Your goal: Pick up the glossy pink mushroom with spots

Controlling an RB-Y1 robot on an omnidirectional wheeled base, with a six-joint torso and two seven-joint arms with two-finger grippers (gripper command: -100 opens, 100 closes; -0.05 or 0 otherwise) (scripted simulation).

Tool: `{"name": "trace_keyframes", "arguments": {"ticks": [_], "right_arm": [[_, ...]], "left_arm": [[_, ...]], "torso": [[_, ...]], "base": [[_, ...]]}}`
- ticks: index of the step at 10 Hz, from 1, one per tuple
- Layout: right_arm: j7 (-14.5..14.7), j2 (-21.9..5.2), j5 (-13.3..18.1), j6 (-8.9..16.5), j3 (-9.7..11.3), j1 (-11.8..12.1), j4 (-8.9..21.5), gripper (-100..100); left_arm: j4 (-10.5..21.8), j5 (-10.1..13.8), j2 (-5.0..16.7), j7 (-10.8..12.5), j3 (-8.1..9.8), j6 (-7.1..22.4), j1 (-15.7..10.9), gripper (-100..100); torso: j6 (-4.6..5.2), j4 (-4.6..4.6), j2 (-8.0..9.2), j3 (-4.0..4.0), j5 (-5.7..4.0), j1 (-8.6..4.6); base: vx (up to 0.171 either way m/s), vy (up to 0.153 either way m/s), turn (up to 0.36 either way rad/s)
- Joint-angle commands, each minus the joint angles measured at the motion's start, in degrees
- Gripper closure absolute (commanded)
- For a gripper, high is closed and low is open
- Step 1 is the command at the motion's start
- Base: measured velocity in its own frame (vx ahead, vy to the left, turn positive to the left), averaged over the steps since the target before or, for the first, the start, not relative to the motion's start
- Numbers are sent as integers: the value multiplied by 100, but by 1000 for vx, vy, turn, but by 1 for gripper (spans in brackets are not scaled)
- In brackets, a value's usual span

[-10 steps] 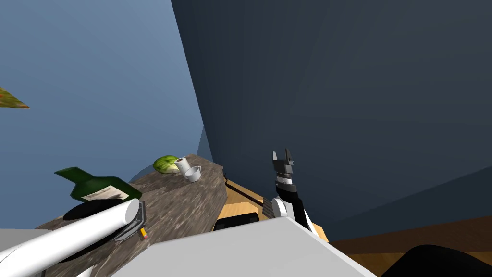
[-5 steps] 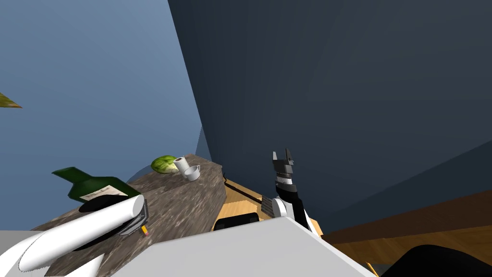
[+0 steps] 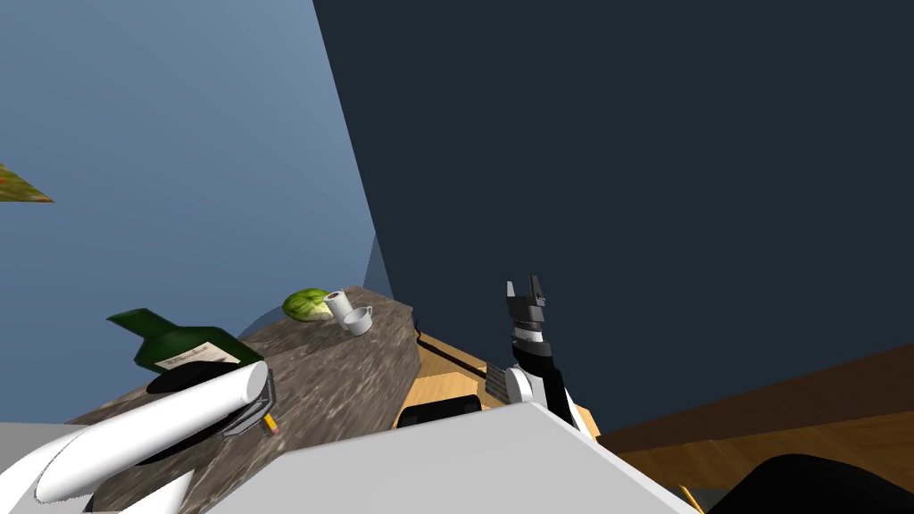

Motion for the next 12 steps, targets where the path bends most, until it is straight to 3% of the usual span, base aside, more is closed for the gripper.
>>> {"name": "trace_keyframes", "arguments": {"ticks": [1,2,3,10,11,12], "right_arm": [[0,0,0,0,0,0,0,0],[0,0,0,0,0,0,0,0],[0,0,0,0,0,0,0,0],[0,0,0,0,0,1,0,0],[0,0,0,0,0,1,0,0],[0,0,0,0,0,0,0,0]], "left_arm": [[0,0,0,0,0,0,0,100],[0,0,0,0,0,-1,0,0],[-249,62,-73,-61,-19,100,142,100],[-984,224,-269,-219,-79,390,518,100],[-927,217,-247,-205,-66,372,486,100],[-939,218,-251,-210,-68,380,492,0]], "torso": [[0,0,0,0,0,0],[0,0,-1,0,0,0],[0,0,-1,-1,0,0],[-2,-4,-15,-9,0,-1],[-1,-4,-14,-9,0,-1],[1,-3,-10,-6,1,0]], "base": [[0,0,0],[0,0,0],[40,-1,105],[47,3,56],[14,-1,12],[0,0,0]]}}
